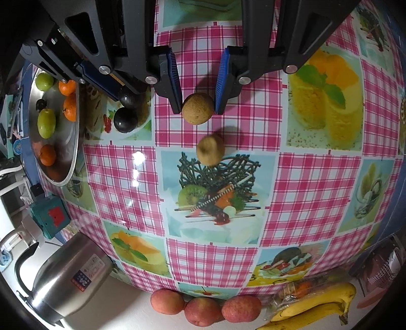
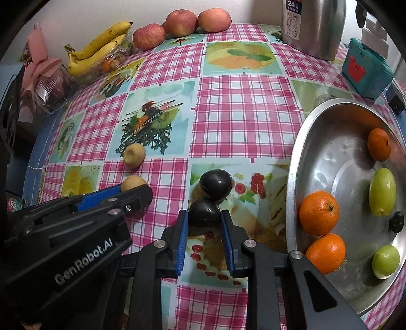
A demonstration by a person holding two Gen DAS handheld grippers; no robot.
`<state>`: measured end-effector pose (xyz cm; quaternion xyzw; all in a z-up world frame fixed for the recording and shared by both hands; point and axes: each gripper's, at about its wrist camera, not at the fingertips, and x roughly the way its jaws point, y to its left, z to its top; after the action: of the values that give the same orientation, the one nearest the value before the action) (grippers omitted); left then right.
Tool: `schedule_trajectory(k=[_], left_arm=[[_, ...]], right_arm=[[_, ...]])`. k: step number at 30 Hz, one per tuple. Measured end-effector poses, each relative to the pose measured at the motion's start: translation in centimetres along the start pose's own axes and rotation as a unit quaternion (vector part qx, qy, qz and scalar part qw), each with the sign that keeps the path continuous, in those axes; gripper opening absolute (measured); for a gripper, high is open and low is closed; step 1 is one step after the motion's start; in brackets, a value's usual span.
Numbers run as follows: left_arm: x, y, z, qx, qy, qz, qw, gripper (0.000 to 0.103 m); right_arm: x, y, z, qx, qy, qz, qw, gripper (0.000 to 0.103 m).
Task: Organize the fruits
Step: 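Lift the plum and brown fruit off the tablecloth with both grippers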
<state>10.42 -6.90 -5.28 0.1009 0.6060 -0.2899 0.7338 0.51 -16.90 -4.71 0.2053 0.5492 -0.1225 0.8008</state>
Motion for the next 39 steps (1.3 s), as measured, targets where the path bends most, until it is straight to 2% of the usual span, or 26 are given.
schedule_trajectory(k=[16, 27, 39], left_arm=[[-3.2, -0.3, 0.2, -0.012, -0.037, 0.014, 0.9991, 0.028], [-5.1, -0.6, 0.2, -0.025, -0.067, 0.023, 0.9971, 0.028], [-5.3, -2.3, 0.1, -0.024, -0.074, 0.028, 0.9966, 0.028]], right_arm=[[-2.7, 0.3, 0.1, -0.006, -0.024, 0.037, 0.999, 0.026], [-5.0, -0.6, 0.4, 0.006, -0.037, 0.04, 0.998, 0.026], [-5.9, -3.1, 0.4, 0.021, -0.04, 0.012, 0.999, 0.026]])
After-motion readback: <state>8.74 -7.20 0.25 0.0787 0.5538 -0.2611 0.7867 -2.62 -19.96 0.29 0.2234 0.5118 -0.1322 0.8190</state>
